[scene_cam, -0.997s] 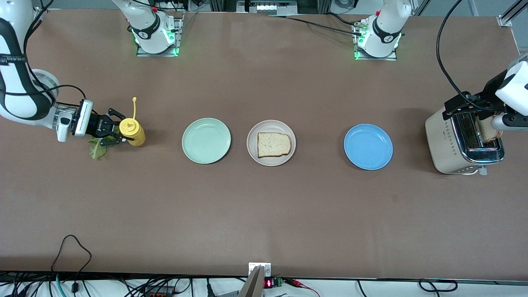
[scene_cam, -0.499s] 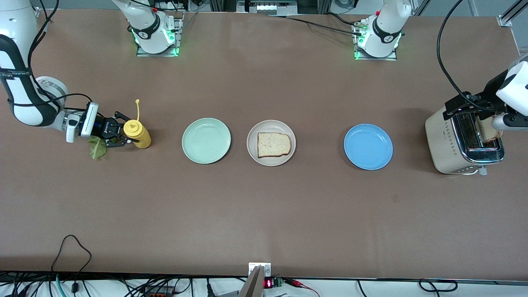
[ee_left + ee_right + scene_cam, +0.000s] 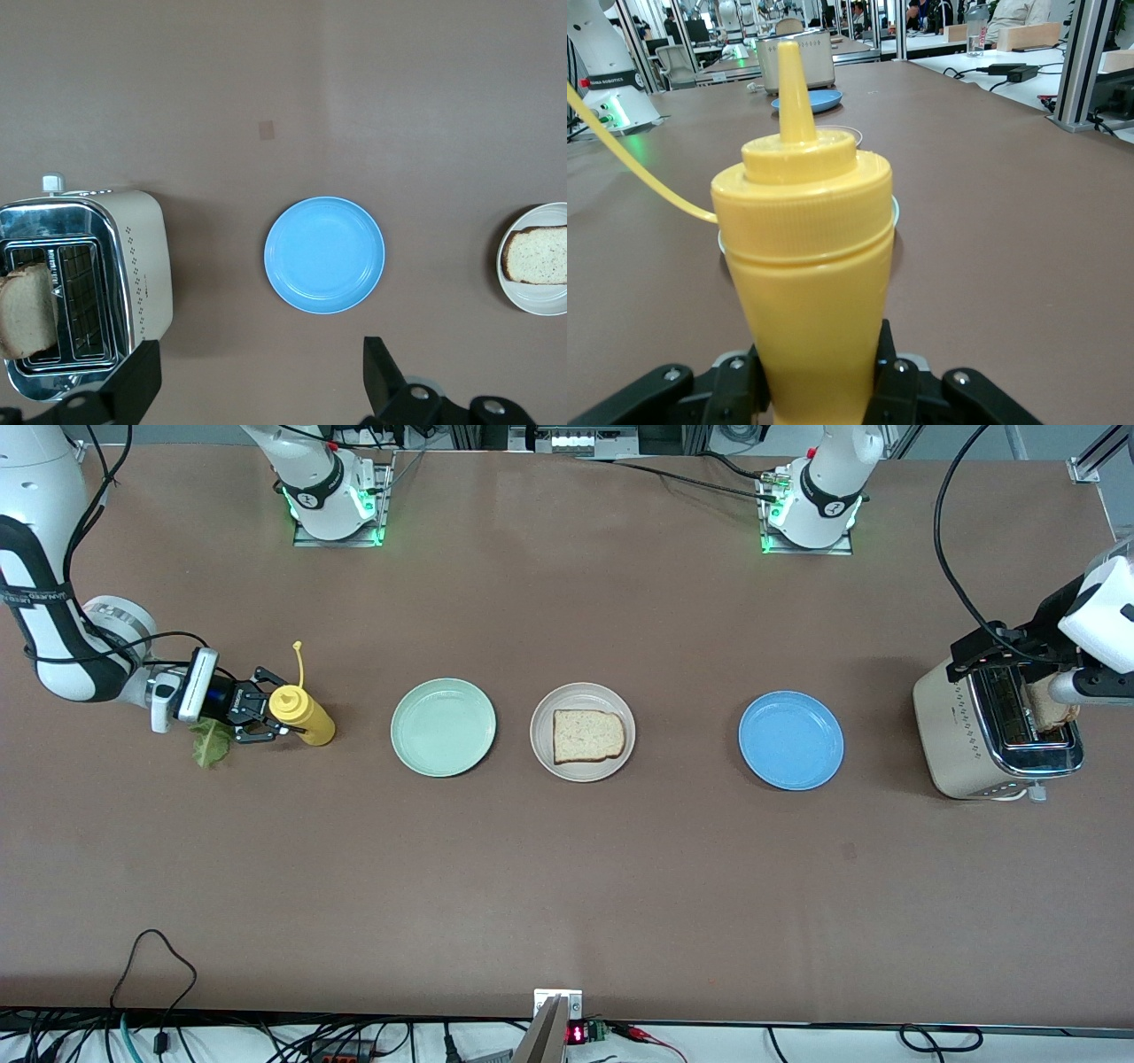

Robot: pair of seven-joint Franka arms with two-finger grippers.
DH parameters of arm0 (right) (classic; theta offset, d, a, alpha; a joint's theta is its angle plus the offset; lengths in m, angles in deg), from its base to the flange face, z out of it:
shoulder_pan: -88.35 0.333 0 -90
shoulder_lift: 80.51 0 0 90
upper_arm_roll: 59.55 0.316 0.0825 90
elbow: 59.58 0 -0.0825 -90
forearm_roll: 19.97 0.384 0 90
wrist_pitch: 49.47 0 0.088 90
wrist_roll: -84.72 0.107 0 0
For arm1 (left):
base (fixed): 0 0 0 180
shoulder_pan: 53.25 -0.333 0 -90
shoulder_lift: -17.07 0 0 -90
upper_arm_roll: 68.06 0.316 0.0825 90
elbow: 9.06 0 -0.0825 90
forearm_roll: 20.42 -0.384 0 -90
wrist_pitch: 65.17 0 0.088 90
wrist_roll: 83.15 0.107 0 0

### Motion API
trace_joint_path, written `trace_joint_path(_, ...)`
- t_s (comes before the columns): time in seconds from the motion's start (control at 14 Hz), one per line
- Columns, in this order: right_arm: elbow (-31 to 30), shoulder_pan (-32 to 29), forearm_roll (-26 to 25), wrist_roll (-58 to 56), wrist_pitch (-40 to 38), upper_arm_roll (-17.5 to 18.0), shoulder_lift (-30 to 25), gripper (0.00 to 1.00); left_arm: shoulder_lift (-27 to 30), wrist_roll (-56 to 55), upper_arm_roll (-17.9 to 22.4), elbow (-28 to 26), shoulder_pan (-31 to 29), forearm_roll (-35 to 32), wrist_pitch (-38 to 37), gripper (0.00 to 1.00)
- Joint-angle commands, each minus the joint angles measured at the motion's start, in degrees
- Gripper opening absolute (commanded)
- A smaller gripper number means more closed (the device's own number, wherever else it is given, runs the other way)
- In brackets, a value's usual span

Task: Make sandwich in beige plate with both arms
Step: 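Set the bottle down and open the right gripper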

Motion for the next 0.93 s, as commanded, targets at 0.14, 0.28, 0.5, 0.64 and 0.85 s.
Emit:
trace_joint_path(0.14, 1.0, -1.5, 1.4, -1.1, -1.8, 1.3, 1.0, 0.11, 1.1, 0.4, -0.9, -0.9, -0.1, -0.9, 0.0, 1.0)
trace_joint_path(0.28, 1.1, -1.6, 1.4, -1.0, -1.8, 1.3, 1.0, 0.3, 1.1, 0.4, -1.2, -0.9, -0.1, -1.6, 0.0, 1.0)
trace_joint_path(0.5, 1.1, -1.6, 1.4, -0.4, -1.8, 1.3, 1.0, 0.84, 1.1, 0.4, -1.2, -0.9, -0.1, -2.5, 0.0, 1.0)
trace_joint_path(0.64, 1.1, -1.8, 1.4, -0.4, -1.8, 1.3, 1.1, 1.0, 1.1, 0.4, -1.3, -1.0, -0.1, -2.6, 0.0, 1.0)
trace_joint_path(0.85, 1.2, -2.6, 1.3, 0.0, -1.7, 1.3, 1.0, 1.0, 1.2, 0.3, -1.6, -1.0, -0.6, -2.4, -0.2, 1.0)
